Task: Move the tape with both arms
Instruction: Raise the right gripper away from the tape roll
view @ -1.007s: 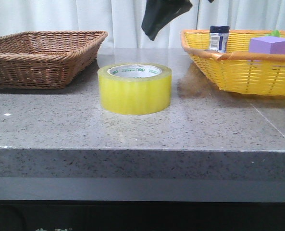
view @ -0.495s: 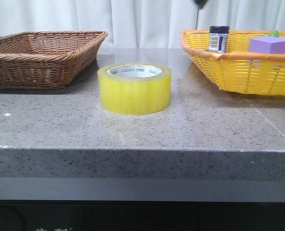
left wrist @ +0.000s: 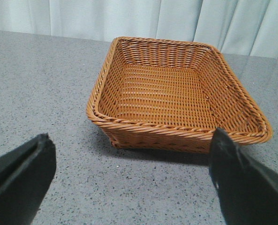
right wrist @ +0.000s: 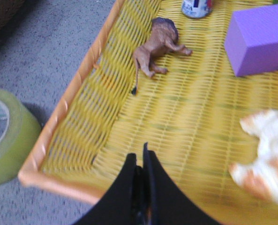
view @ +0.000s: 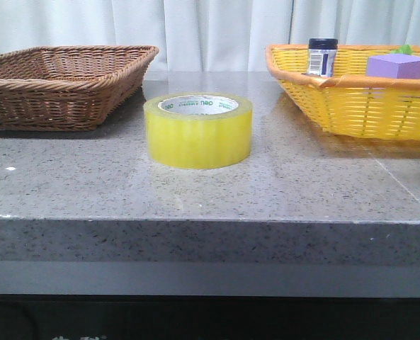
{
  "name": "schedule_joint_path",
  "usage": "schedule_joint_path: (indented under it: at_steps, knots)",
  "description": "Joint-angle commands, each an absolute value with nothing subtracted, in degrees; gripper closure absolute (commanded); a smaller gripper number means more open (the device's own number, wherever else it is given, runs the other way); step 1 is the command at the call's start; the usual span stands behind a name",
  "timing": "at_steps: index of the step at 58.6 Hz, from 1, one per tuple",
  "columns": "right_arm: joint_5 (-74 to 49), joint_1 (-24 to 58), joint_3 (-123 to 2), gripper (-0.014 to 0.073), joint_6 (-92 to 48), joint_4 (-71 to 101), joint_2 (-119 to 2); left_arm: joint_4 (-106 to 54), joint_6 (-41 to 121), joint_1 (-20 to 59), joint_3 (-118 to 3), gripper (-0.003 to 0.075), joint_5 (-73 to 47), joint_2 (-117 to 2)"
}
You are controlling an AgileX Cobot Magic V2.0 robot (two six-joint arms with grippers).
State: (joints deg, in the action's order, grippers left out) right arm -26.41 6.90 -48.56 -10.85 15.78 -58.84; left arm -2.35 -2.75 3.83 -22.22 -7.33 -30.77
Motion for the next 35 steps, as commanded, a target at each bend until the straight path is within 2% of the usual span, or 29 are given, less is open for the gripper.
schedule_joint_path:
  at_steps: [1,18,29,35]
  knots:
    - [-19.5,6.5,-43.9,0.0663,-11.2,16.6,-51.2,-2.8,-3.0,3.8,-24.6,0.0068,-2.3,-31.2]
    - [-13.4,6.5,-27.4,0.0663,-11.2,16.6,-29.4,-2.8,-3.0,3.8,-24.6,0.0068,-2.3,-31.2]
    - [-11.6,6.5,-24.4,0.0663,-11.2,16.5,-24.5,-2.8,-3.0,4.0,-25.2,0.0069,-3.3,-31.2]
    - [-10.8,6.5,-24.3,0.0663,-11.2,16.5,-24.5,-2.6,-1.3,6.2,-29.2,0.0068,-10.3,-32.8]
